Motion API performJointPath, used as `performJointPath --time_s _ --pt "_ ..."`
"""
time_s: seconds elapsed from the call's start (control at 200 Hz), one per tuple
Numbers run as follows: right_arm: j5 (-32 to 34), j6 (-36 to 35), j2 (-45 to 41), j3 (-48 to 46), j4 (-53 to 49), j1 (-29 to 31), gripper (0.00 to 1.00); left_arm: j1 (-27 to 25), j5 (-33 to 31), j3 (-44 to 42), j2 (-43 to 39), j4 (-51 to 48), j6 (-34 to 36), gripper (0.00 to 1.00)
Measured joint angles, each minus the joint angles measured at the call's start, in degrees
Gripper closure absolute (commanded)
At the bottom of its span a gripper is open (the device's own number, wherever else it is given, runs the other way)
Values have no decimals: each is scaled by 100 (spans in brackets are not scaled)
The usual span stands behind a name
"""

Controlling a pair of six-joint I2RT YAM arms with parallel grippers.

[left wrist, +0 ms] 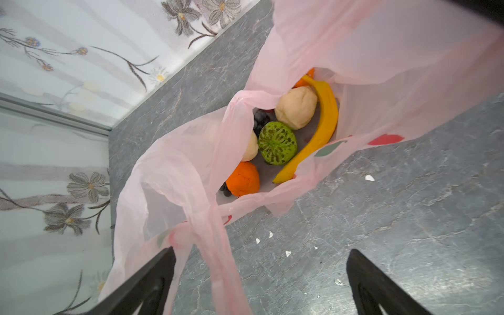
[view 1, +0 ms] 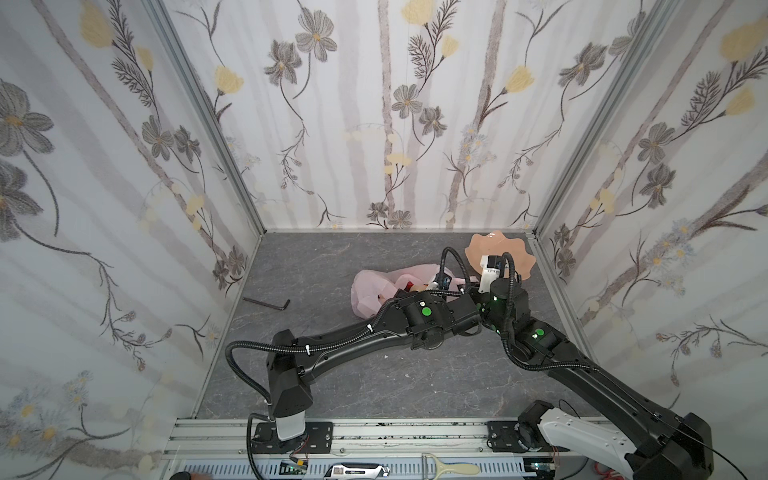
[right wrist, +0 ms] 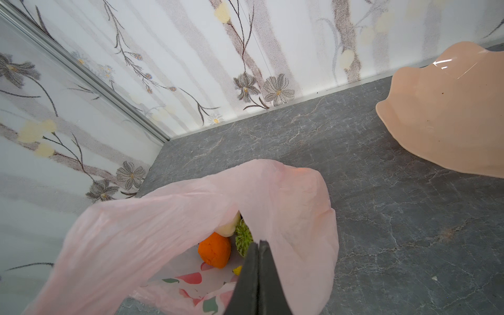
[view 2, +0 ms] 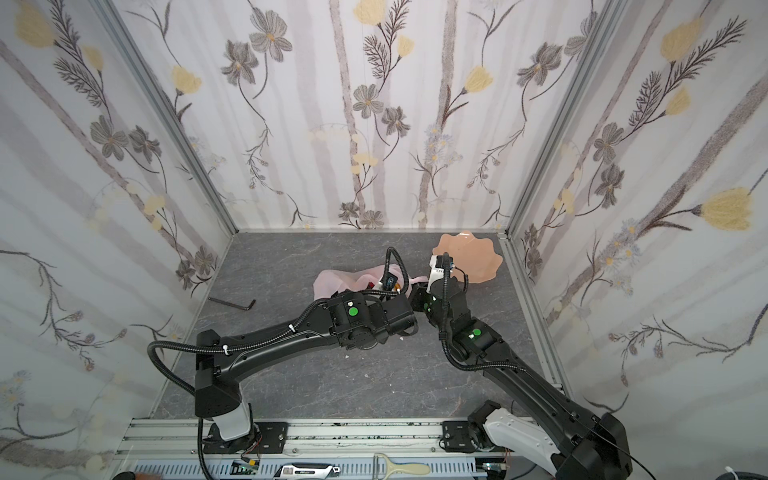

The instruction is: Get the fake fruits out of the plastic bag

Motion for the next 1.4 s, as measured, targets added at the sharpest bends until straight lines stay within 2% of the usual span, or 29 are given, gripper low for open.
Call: performJointPath --time_s 0.145,0.19,0.275,0.37,0.485,0.614,0.799,0.914,1.019,1.079,1.214,1.264,1.354,1.404 --pt "105 -17 -15 -13 -4 -13 100 407 -116 -442 -74 -129 -275 20" --pt "142 -17 -42 -31 -7 -20 100 579 -140 -566 -133 -168 -352 28" --pt "208 -20 -96 -79 -9 -28 100 857 -236 -649 -267 -190 -507 47" --pt "223 -20 -116 -118 -4 -28 100 1091 -229 -673 -562 13 -570 61" --pt "223 -20 -120 -142 -13 -28 100 1591 146 -975 -1322 813 -466 79" --pt "219 -15 -138 -374 52 -31 100 2221 901 -1661 -2017 1915 -348 100" --pt "131 85 -251 -817 151 -243 100 3432 2006 -3193 -2931 3259 -466 100" --pt "-374 332 -286 -1346 435 -734 100 4618 2929 -4454 -3672 4194 -719 100" --pt "-1097 627 -192 -1755 765 -1095 100 5532 3727 -5235 -3746 4791 -979 100" --pt "-1325 737 -103 -1812 868 -1150 100 5722 3985 -5410 -3606 4940 -1058 100" --pt "-1523 798 96 -1792 1023 -1165 100 5792 4140 -5451 -3386 5252 -1060 100" --pt "-1554 787 138 -1727 935 -1163 87 5733 4140 -5405 -3362 5287 -1056 100" --pt "-1552 669 35 -1620 837 -1108 55 5547 4148 -5292 -3359 5390 -944 100" --pt "-1547 553 -101 -1545 680 -1064 42 5447 4148 -5257 -3359 5471 -918 100"
